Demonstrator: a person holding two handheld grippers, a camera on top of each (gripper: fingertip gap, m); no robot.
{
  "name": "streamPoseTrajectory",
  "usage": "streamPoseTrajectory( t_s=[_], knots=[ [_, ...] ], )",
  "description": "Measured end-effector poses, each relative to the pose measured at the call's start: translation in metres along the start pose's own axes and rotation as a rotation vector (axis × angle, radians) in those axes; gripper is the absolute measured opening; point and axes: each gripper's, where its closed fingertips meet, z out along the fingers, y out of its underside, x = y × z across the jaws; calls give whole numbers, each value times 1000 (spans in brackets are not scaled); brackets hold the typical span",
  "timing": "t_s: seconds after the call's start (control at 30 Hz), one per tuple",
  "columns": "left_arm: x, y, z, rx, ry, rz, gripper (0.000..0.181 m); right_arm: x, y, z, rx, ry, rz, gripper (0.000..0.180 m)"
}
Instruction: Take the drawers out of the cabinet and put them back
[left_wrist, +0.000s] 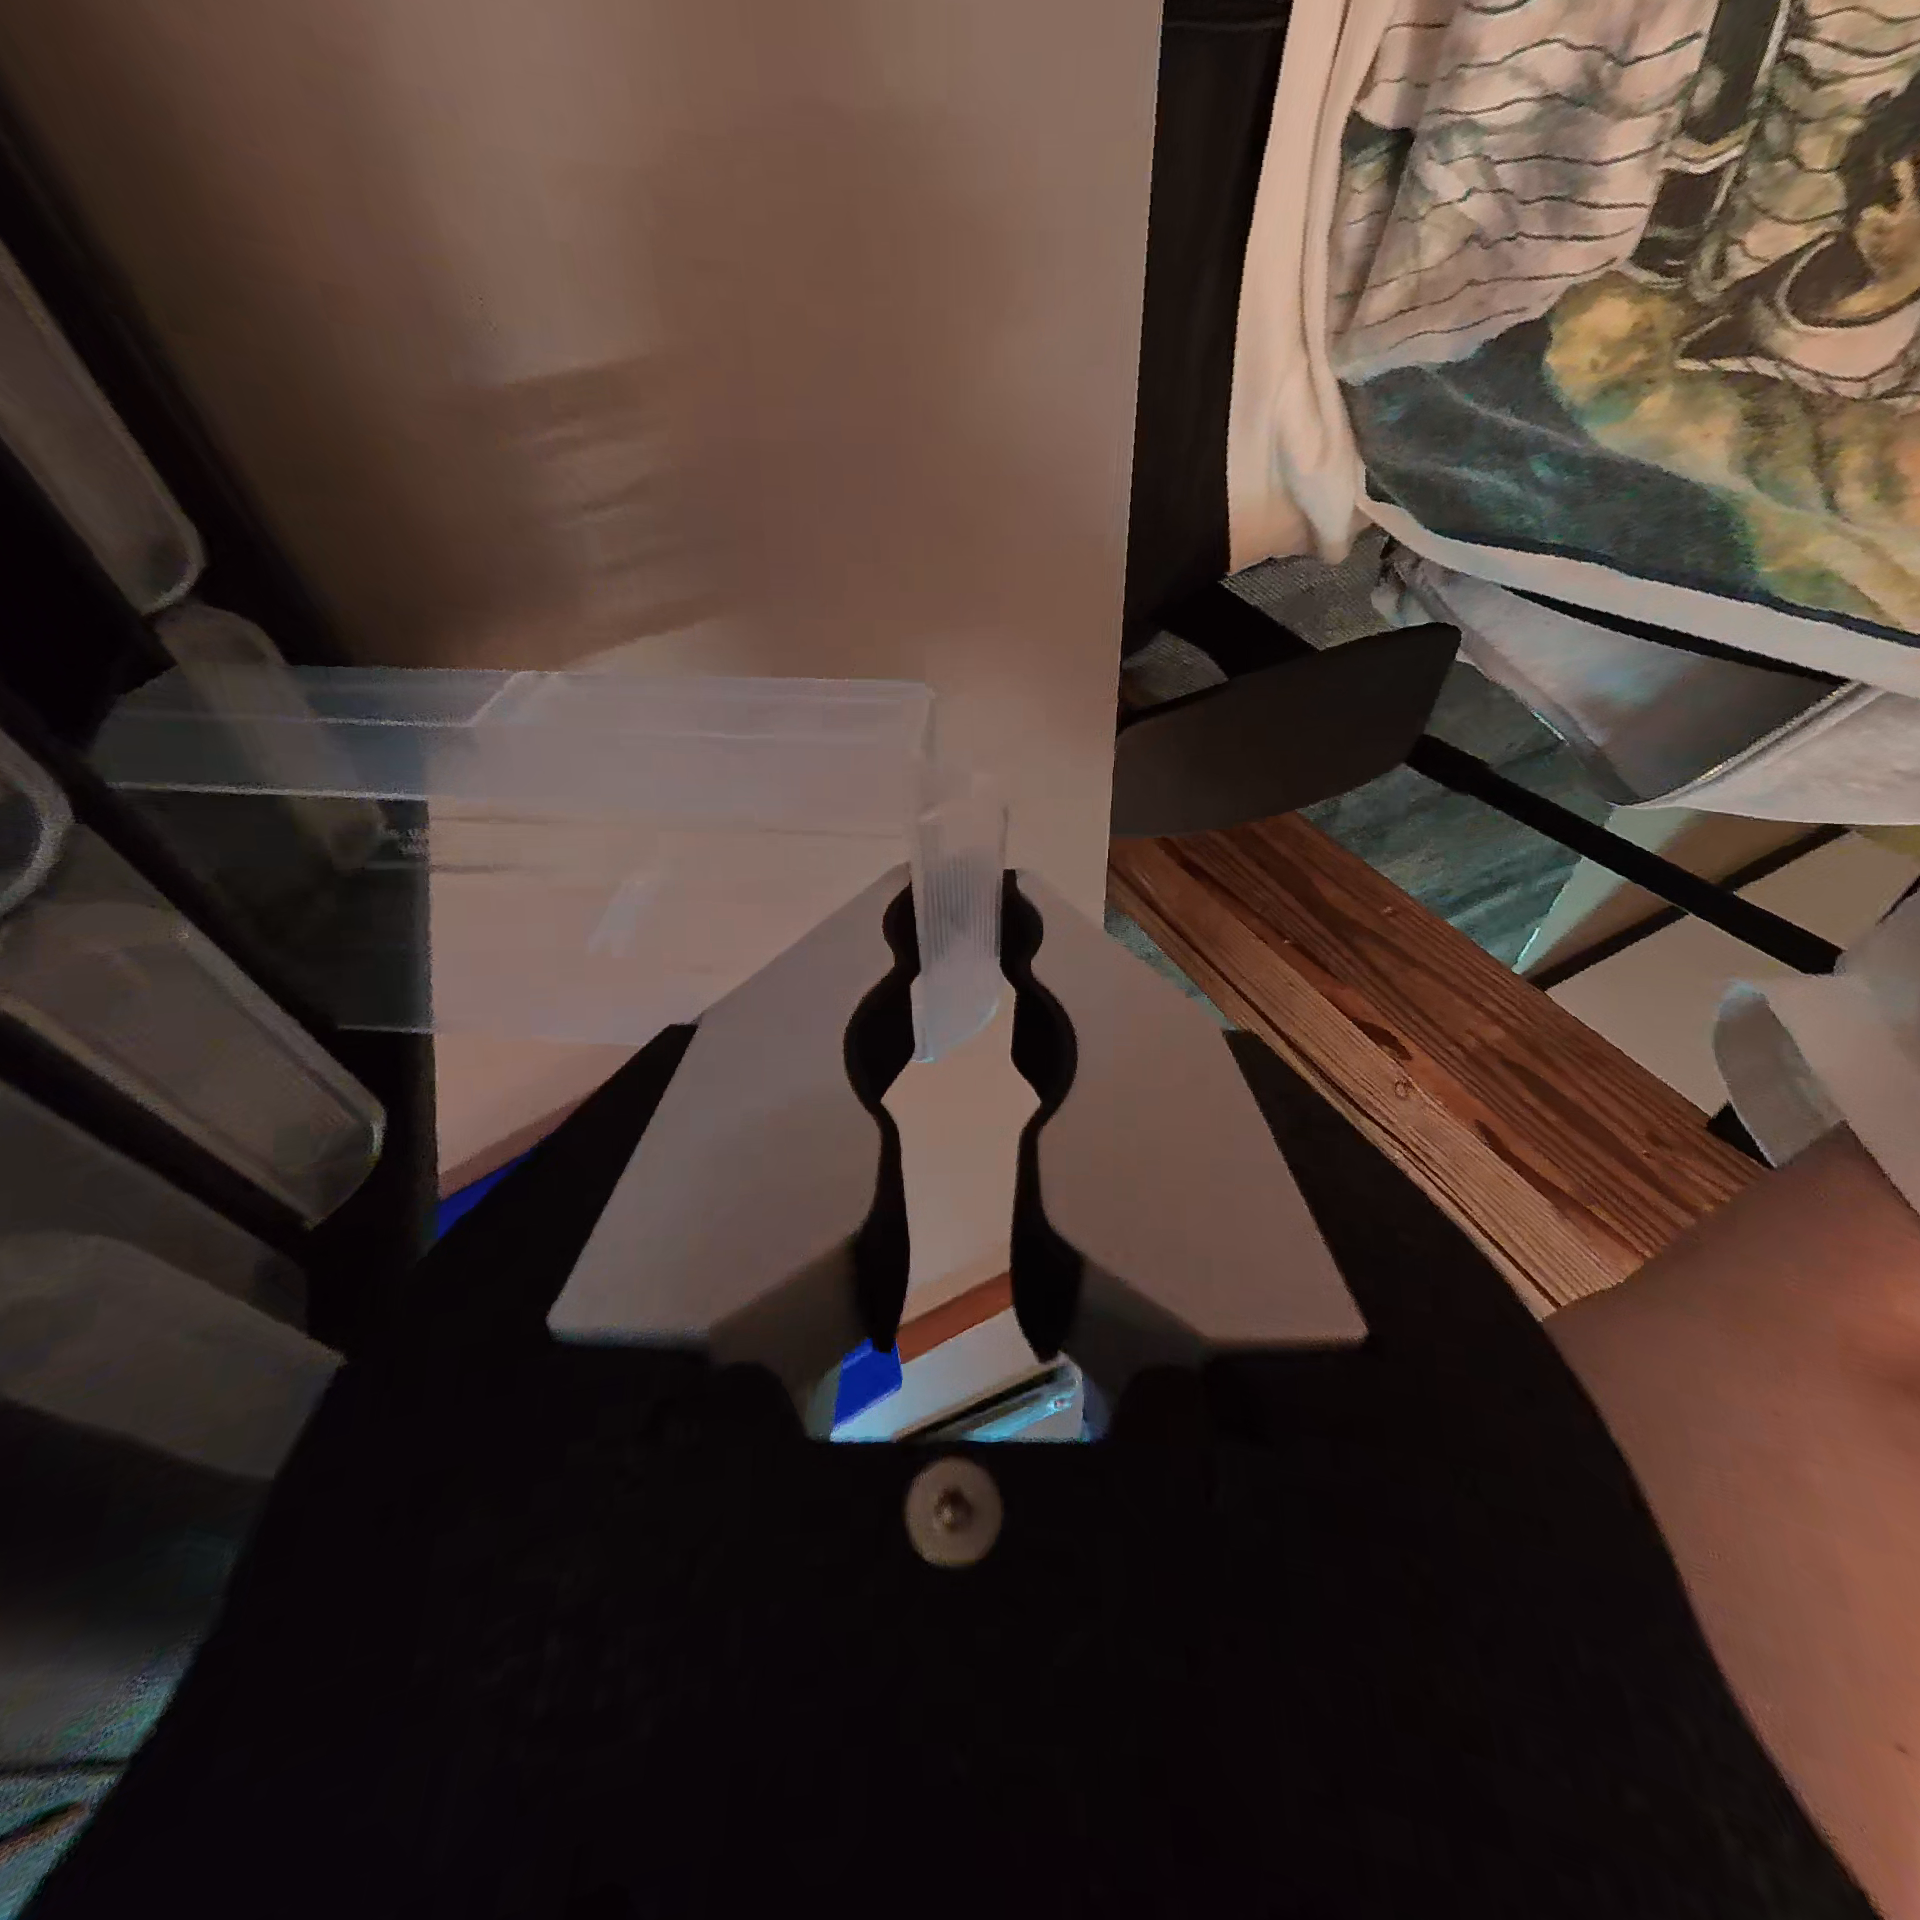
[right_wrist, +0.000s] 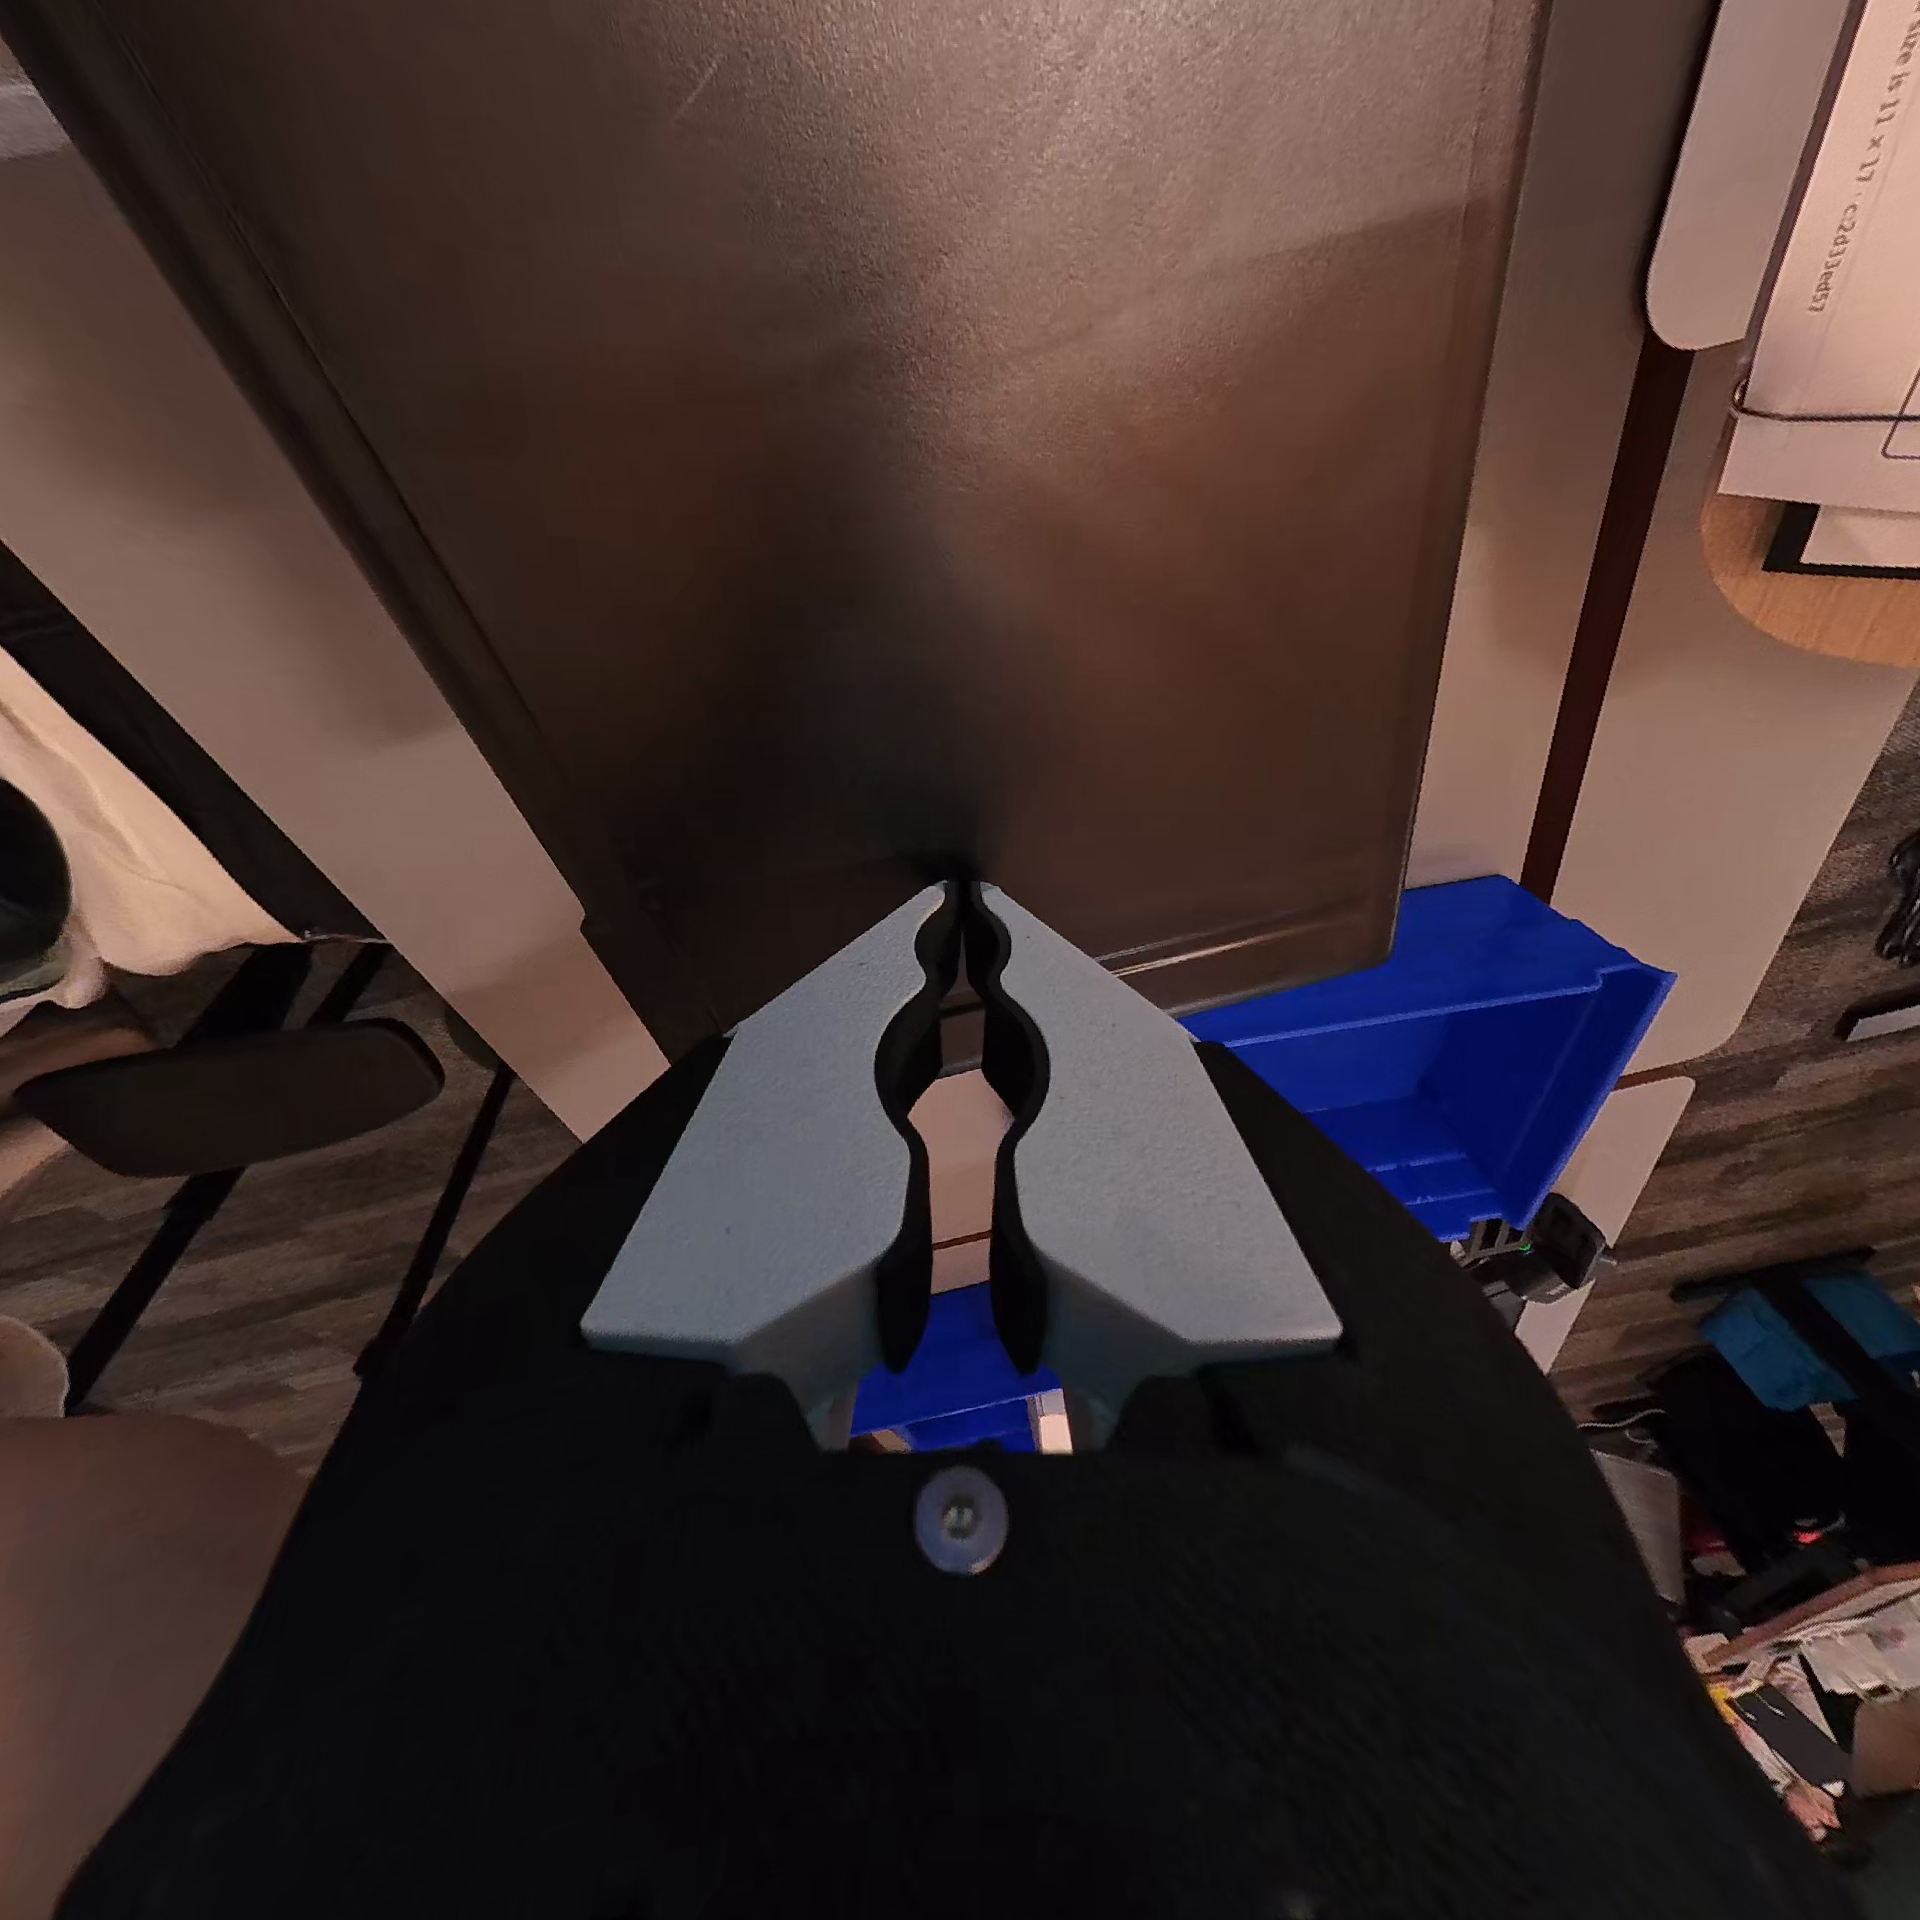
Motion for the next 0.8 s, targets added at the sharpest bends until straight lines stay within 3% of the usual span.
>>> streamPoseTrajectory(
  t_s=[0.8],
  knots=[
    [-5, -9, 22, -1, -257, -42, 11, 0, 0, 0, -7, 18, -5, 0]
  ],
)
